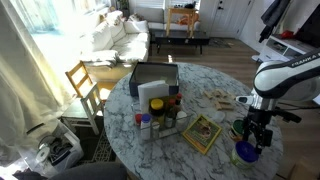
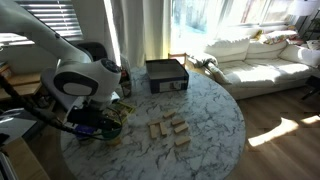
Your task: Put the blue lid on top of the yellow tin on the left.
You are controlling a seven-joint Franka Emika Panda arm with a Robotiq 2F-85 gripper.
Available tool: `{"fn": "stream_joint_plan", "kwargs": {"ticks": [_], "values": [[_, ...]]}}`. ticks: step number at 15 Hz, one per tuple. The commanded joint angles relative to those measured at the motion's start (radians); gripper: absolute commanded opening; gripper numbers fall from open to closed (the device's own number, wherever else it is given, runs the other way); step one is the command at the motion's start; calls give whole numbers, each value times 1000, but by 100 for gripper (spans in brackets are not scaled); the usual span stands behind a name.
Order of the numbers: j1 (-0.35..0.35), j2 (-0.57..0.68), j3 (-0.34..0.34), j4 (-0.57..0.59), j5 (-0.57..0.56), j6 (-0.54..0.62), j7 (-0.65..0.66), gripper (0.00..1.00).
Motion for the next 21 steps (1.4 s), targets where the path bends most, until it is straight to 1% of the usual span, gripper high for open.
{"fn": "stream_joint_plan", "kwargs": {"ticks": [1,3,7,12,15,18,19,21], "values": [[-14,-35,8,-8,-11,17,18,100],[-14,-102,5,-17,-31,25,36,100],[-15,-291,-7,-48,-76,49,99,100],[-27,-519,-33,-67,-155,24,183,100],[-36,-628,-50,-75,-210,4,230,100],[-39,-708,-71,-76,-248,-31,260,100],[-7,-631,-82,-35,-230,-7,247,100],[-8,-675,-91,-43,-242,-22,256,100]]}}
